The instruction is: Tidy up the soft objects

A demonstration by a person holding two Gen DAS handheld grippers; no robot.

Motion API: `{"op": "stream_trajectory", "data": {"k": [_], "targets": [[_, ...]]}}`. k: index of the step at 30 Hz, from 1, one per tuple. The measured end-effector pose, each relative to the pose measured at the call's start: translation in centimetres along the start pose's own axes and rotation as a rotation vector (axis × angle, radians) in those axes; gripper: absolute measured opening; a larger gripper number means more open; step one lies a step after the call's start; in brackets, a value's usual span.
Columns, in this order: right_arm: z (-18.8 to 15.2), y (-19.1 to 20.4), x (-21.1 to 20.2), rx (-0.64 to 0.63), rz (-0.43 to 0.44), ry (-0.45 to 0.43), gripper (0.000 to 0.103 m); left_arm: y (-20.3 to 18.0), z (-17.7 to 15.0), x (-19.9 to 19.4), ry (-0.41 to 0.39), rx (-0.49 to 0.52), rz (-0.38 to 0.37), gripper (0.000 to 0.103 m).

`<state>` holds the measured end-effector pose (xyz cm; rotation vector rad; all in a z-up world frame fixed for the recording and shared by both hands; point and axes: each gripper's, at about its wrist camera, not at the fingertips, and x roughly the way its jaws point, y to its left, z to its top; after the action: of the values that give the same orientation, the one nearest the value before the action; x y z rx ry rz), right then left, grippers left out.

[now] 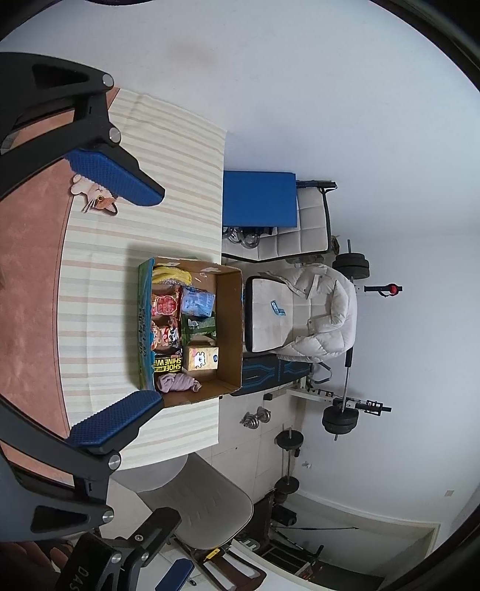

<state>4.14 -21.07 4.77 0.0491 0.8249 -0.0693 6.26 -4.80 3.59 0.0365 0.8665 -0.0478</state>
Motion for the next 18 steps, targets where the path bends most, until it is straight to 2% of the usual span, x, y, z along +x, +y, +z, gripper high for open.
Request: {"op": "stream_trajectory", "data": {"k": [18], "targets": [[-0.3,-0.54,0.41,-0.001,-0.008,0.001,0.103,-0.21,0.19,-0.5,-0.003,0.004,-0.009,0.102]]}}
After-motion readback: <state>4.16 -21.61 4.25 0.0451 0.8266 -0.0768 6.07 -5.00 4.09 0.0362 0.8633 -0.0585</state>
